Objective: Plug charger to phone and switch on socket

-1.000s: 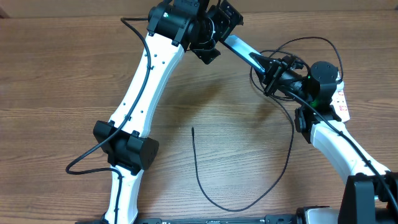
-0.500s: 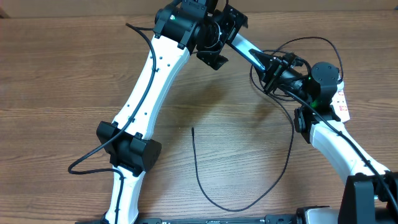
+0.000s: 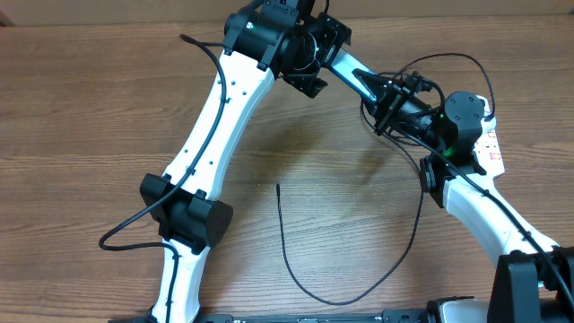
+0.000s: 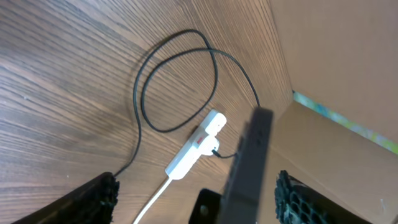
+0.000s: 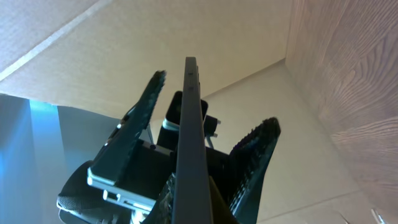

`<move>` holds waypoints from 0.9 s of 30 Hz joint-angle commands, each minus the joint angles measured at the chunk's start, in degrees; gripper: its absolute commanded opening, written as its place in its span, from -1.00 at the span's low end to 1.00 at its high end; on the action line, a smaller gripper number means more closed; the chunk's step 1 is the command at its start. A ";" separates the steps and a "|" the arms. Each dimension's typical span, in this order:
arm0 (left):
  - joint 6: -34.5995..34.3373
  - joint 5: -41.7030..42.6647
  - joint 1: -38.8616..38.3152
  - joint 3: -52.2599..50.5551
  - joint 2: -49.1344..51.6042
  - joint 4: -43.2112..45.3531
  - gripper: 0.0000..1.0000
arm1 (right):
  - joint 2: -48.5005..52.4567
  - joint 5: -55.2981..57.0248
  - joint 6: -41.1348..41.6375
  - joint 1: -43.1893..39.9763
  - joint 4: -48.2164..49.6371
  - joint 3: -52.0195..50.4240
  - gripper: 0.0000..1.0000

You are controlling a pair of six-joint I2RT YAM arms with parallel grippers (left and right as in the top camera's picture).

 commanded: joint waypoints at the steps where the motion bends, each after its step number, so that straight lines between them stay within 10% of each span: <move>1: 0.39 -2.43 -0.42 -0.68 1.84 0.17 0.54 | -0.42 -0.31 7.93 0.39 1.09 1.46 -0.92; 12: 3.34 -4.11 -0.39 -0.68 2.56 1.62 0.84 | -0.42 -0.28 7.93 0.39 -0.57 1.46 -0.92; 27: 5.92 -5.44 -0.39 -0.68 2.56 1.97 0.51 | -0.42 -0.28 7.93 0.39 -3.98 1.46 -0.92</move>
